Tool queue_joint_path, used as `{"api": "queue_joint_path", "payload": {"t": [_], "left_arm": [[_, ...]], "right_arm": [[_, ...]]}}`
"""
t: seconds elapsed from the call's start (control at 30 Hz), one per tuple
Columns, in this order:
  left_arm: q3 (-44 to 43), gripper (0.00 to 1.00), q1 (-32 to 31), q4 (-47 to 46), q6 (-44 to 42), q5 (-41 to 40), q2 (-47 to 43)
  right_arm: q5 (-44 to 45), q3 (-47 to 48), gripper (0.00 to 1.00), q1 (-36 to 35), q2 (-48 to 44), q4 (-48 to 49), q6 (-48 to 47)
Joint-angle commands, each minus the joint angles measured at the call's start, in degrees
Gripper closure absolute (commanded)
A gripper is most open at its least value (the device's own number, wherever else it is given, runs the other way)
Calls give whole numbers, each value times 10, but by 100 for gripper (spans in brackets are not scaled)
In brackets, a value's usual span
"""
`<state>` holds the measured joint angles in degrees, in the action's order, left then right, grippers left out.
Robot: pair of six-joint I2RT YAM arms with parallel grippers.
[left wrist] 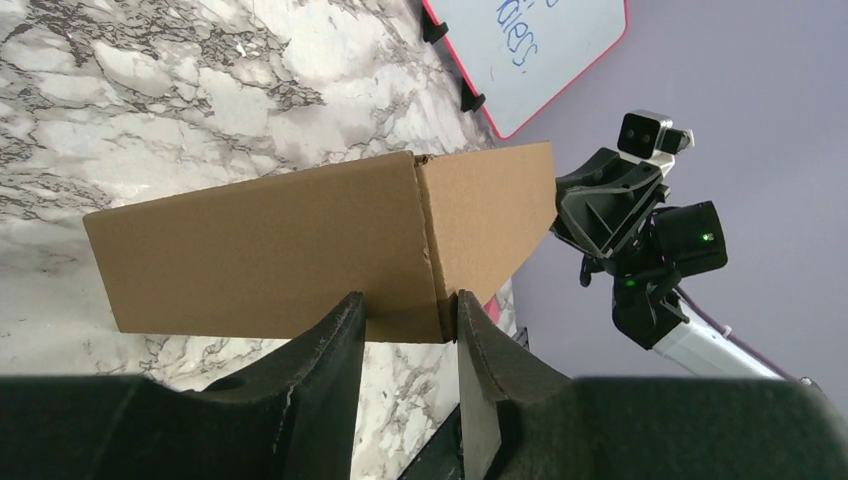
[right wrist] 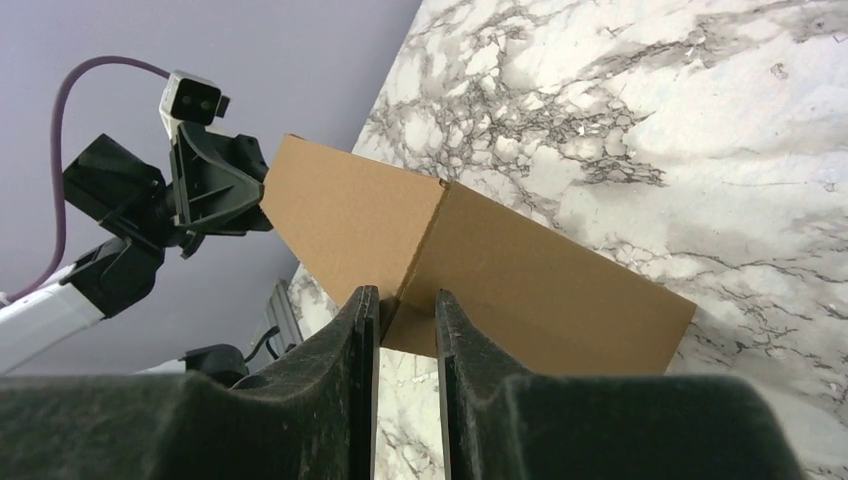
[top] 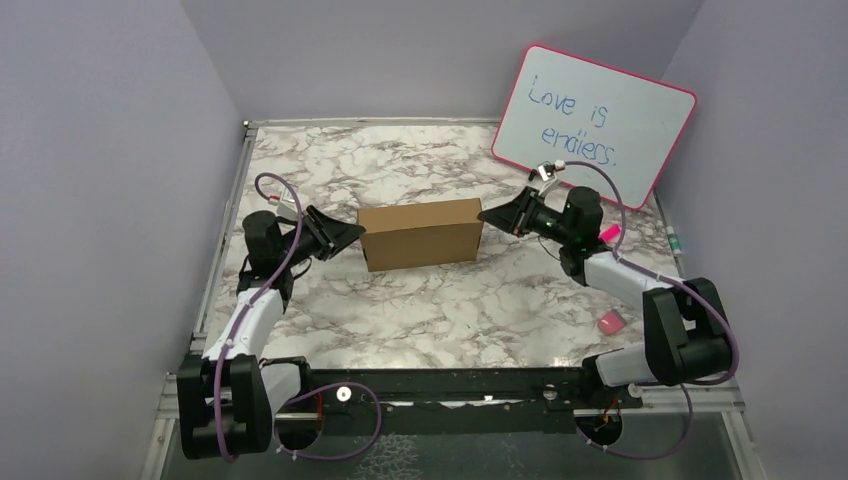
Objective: Fold the paper box
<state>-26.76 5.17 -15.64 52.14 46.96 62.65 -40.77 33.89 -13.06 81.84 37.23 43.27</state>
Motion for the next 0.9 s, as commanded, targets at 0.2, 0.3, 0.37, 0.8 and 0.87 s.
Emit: {"api": "queue_joint_path", "payload": {"t": [0.2, 0.3, 0.37, 0.8, 0.87], "left_arm": [[-49, 46, 5, 219, -95, -147, -8], [-97, 35, 5, 246, -149, -149, -9], [-131, 31, 5, 262, -183, -144, -7], [-288, 22, -65, 334, -389, -187, -17], [-300, 20, -99, 341, -435, -217, -28]], "right_arm": [[33, 64, 78, 4, -39, -273, -38], [41, 105, 69, 4, -48, -285, -39], [39, 127, 62, 3, -51, -287, -37], [42, 122, 22, 4, -166, -321, -146], [48, 109, 12, 3, -197, -326, -169]]}}
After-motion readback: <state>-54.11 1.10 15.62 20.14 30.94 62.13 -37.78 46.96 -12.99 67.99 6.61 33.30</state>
